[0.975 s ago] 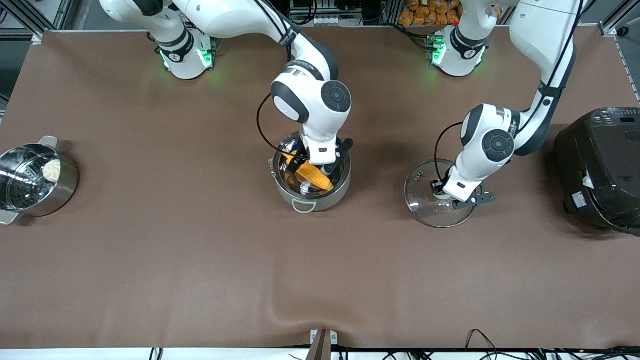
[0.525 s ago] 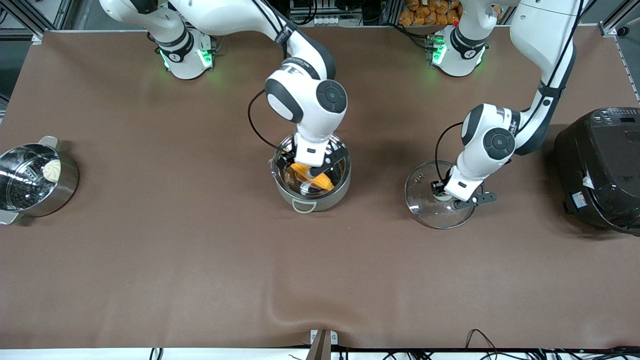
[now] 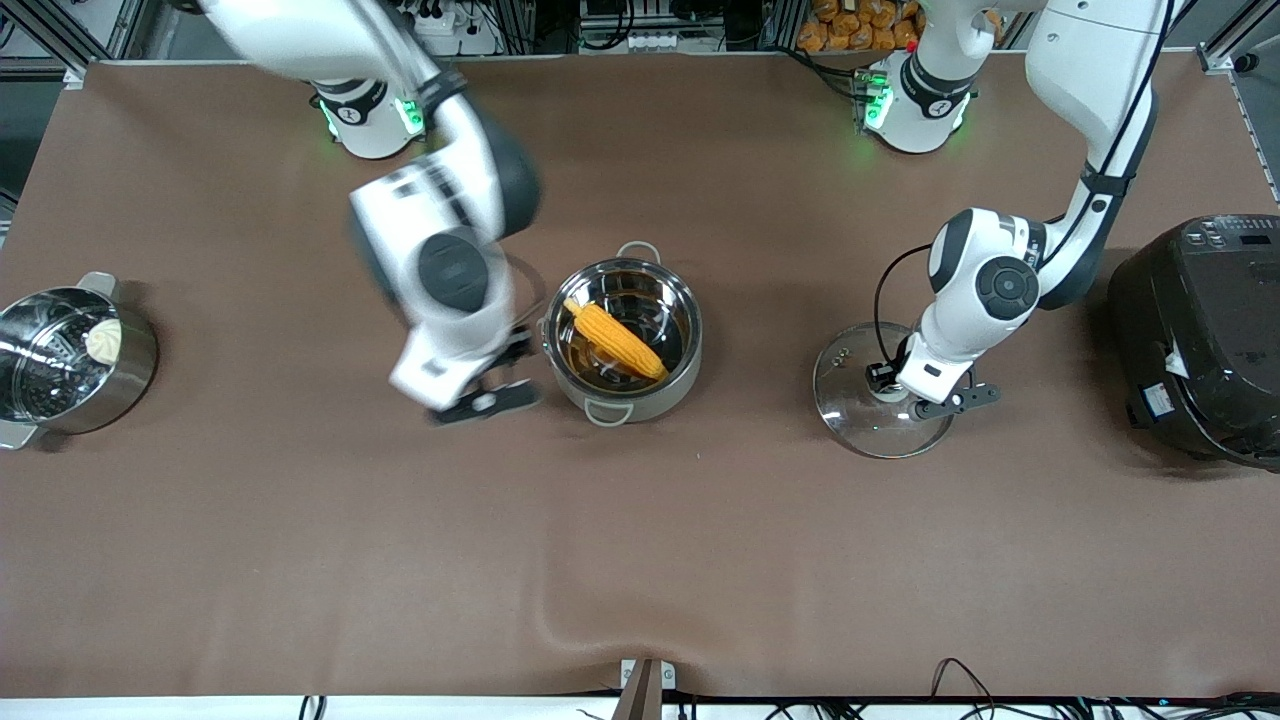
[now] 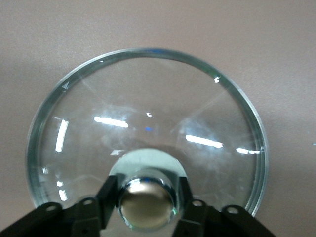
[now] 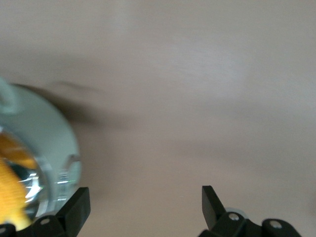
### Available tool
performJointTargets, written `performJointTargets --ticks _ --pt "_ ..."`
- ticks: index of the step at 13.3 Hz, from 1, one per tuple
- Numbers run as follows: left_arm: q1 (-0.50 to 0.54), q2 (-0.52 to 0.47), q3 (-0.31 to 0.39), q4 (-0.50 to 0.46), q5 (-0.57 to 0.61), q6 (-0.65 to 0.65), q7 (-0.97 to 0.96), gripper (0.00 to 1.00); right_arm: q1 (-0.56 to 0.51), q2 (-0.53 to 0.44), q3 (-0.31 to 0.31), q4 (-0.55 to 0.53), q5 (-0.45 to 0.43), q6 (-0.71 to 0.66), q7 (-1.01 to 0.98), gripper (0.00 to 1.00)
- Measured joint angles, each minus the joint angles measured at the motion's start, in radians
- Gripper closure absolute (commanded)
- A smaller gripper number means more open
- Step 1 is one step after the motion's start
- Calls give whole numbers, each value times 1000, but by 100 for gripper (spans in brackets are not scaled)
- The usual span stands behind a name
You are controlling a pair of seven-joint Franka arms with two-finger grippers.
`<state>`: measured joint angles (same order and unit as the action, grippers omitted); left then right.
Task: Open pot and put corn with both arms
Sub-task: 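Withdraw the right gripper from the pot while the left gripper lowers the lid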
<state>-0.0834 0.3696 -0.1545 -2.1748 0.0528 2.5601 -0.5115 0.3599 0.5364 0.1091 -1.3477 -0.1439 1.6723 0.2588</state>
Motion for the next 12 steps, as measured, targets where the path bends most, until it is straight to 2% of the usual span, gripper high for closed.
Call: performJointTargets --ticks 4,7,9,12 --pt "0 -15 -3 17 -2 6 -2 0 -247 -25 1 -13 94 -24 -254 0" --pt "0 -71 -5 48 -2 -6 -2 0 -339 -108 1 -32 102 -23 -328 0" --pt "1 -122 -5 109 -2 -104 -2 0 -368 -192 0 -72 102 -31 -329 0" --pt "2 -176 -5 278 -2 -339 28 0 -378 -297 -30 -101 102 -80 -329 0"
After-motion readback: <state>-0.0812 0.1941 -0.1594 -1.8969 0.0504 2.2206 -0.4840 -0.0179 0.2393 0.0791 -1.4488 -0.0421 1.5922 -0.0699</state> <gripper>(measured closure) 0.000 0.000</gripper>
